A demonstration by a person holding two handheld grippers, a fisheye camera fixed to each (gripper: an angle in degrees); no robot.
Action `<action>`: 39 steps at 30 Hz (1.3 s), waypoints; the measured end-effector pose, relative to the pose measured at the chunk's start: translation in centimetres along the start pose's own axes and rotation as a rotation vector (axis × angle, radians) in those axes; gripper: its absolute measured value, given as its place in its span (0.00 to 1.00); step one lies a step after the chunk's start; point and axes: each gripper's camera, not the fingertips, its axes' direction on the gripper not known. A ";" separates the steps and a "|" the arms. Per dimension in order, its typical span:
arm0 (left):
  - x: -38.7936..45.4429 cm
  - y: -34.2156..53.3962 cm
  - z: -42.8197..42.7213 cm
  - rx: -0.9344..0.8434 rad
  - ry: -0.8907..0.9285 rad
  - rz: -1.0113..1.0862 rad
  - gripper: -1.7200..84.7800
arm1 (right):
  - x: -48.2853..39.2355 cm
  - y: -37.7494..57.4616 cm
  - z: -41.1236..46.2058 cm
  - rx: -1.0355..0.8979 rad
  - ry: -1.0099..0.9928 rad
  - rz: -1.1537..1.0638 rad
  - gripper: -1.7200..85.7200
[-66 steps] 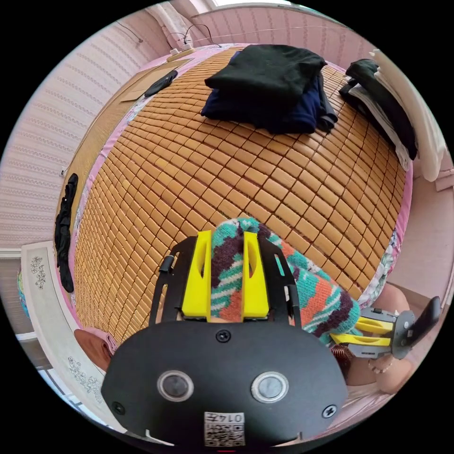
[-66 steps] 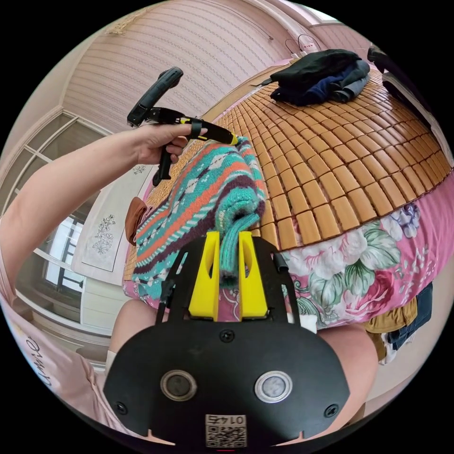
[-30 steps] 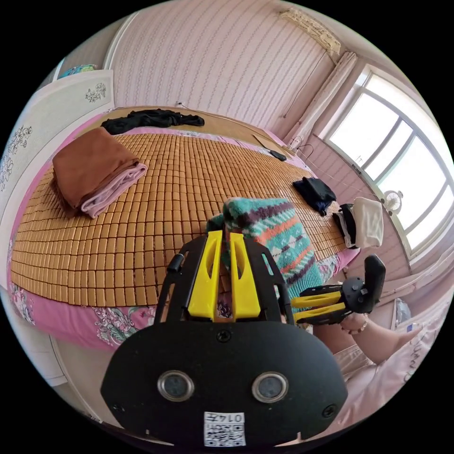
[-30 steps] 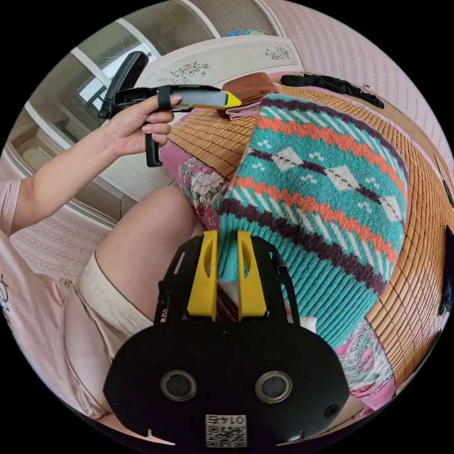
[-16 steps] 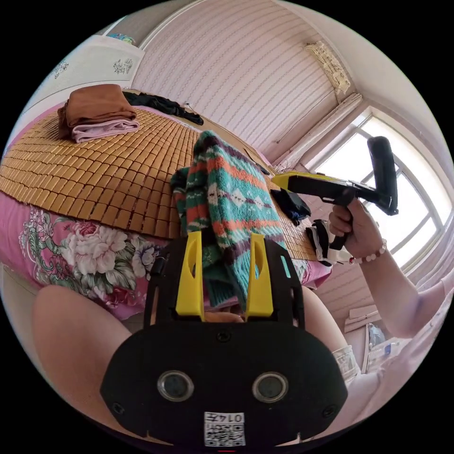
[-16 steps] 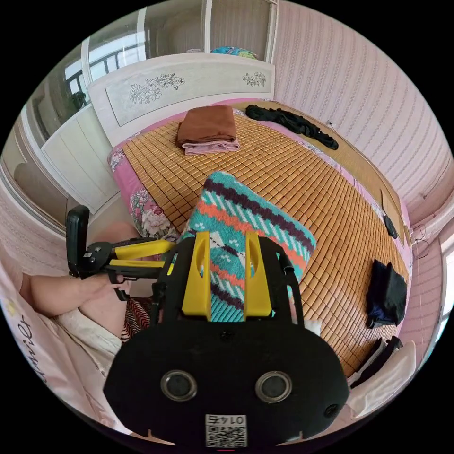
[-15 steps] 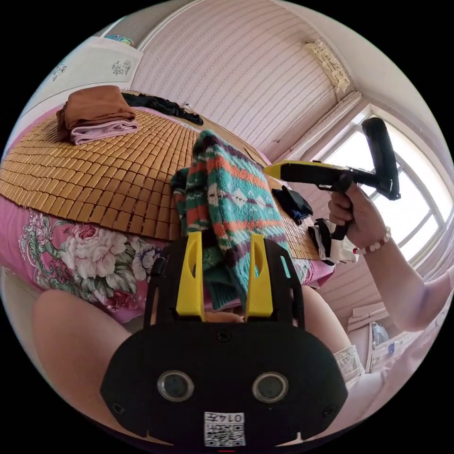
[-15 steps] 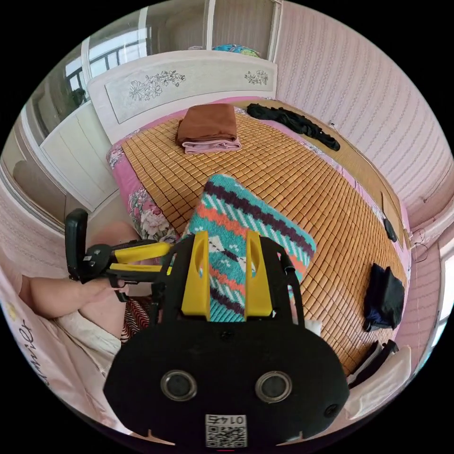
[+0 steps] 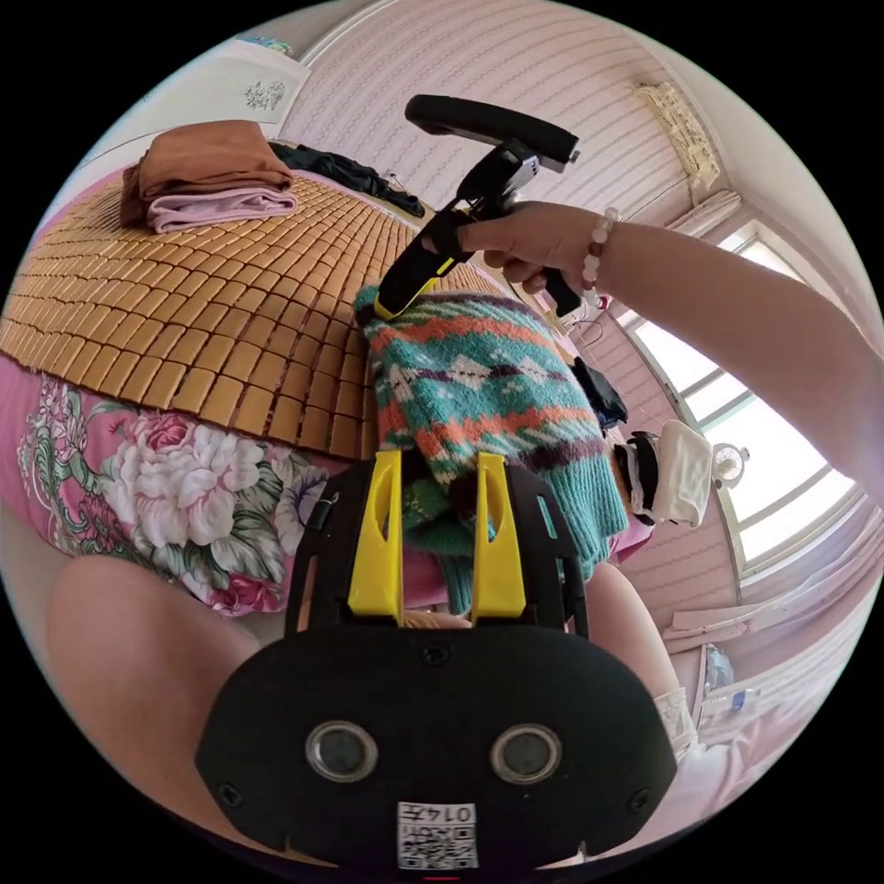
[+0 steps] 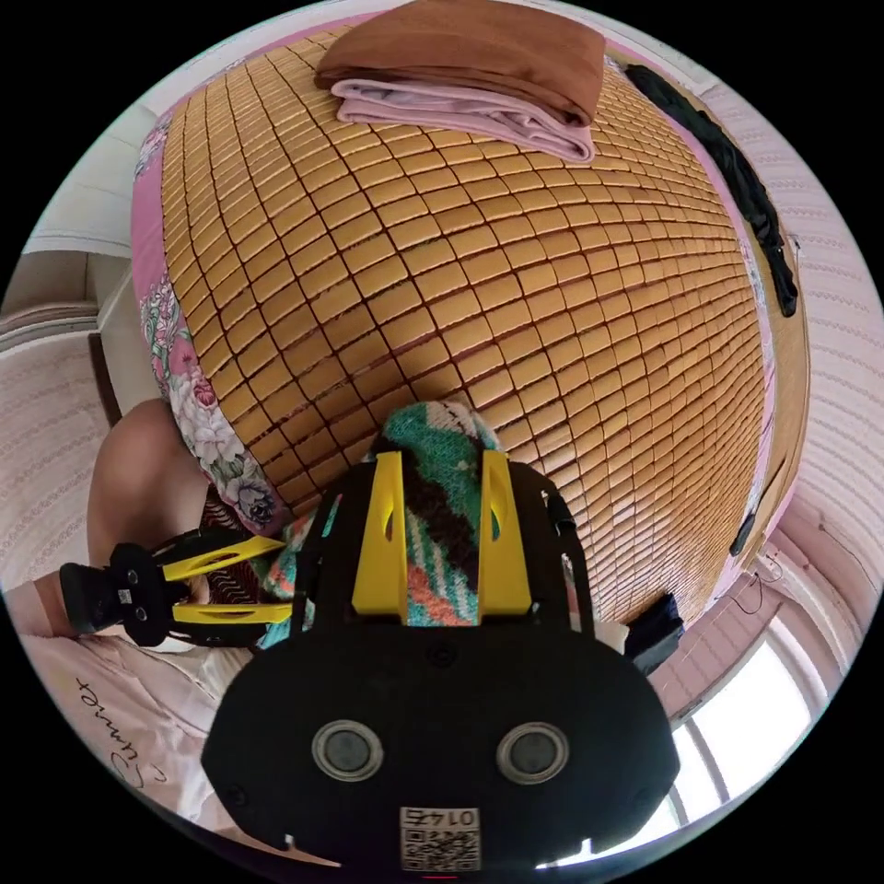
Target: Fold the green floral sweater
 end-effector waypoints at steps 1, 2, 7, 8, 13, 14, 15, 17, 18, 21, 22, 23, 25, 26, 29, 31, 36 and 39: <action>-0.4 -0.4 -0.1 -0.004 0.013 -0.015 0.16 | -0.3 -1.6 0.1 -0.076 0.045 -0.044 0.16; -0.7 -0.8 -0.3 -0.005 0.017 -0.020 0.16 | -0.5 -2.3 0.1 -0.112 0.067 -0.066 0.16; -1.8 -2.3 -0.9 -0.003 0.033 -0.053 0.16 | 0.6 -5.3 1.4 -0.229 0.116 -0.106 0.17; -2.2 -2.6 -1.1 -0.001 0.044 -0.068 0.15 | 0.9 -5.3 1.5 -0.228 0.107 -0.100 0.17; -2.9 -4.1 -1.7 -0.001 0.058 -0.079 0.15 | 4.0 -1.7 2.0 -0.107 0.062 -0.039 0.18; -3.1 -4.5 -1.9 -0.001 0.065 -0.082 0.15 | 4.2 -1.0 2.1 -0.081 0.063 -0.035 0.18; -3.2 -4.7 -2.0 -0.001 0.070 -0.084 0.16 | 4.6 0.6 2.2 -0.025 0.070 -0.029 0.18; -3.7 -5.5 -2.4 -0.009 0.106 -0.096 0.16 | 5.3 3.6 2.2 0.085 0.075 -0.012 0.17; -3.9 -5.7 -2.6 -0.008 0.119 -0.102 0.16 | 6.2 6.0 2.1 0.172 0.063 0.023 0.17; -4.7 -6.4 -3.9 0.047 0.176 -0.138 0.18 | 9.3 14.5 1.0 0.403 -0.055 0.112 0.17; -4.9 -6.7 -4.5 0.081 0.163 -0.149 0.19 | 10.7 18.9 0.8 0.522 -0.100 0.167 0.17; -5.0 -7.1 -5.1 0.109 0.154 -0.147 0.20 | 11.5 21.1 0.9 0.580 -0.114 0.197 0.16; -5.0 -7.9 -5.5 0.131 0.146 -0.135 0.22 | 14.4 30.0 2.9 0.752 -0.141 0.327 0.17; -4.9 -8.7 -5.3 0.119 0.138 -0.121 0.23 | 15.1 32.0 3.7 0.777 -0.150 0.356 0.18; -4.7 -11.7 -4.7 0.076 0.100 -0.073 0.26 | 18.8 40.4 9.7 0.818 -0.233 0.520 0.22; -4.9 -14.0 -3.8 0.032 0.079 -0.037 0.27 | 21.8 45.2 15.8 0.795 -0.397 0.637 0.24; -6.2 -17.5 -0.5 -0.140 0.217 -0.060 0.28 | 26.2 52.0 27.0 0.894 -0.809 0.767 0.26; -6.4 -18.2 0.0 -0.099 0.262 -0.047 0.27 | 27.9 54.6 31.8 1.016 -1.009 0.712 0.26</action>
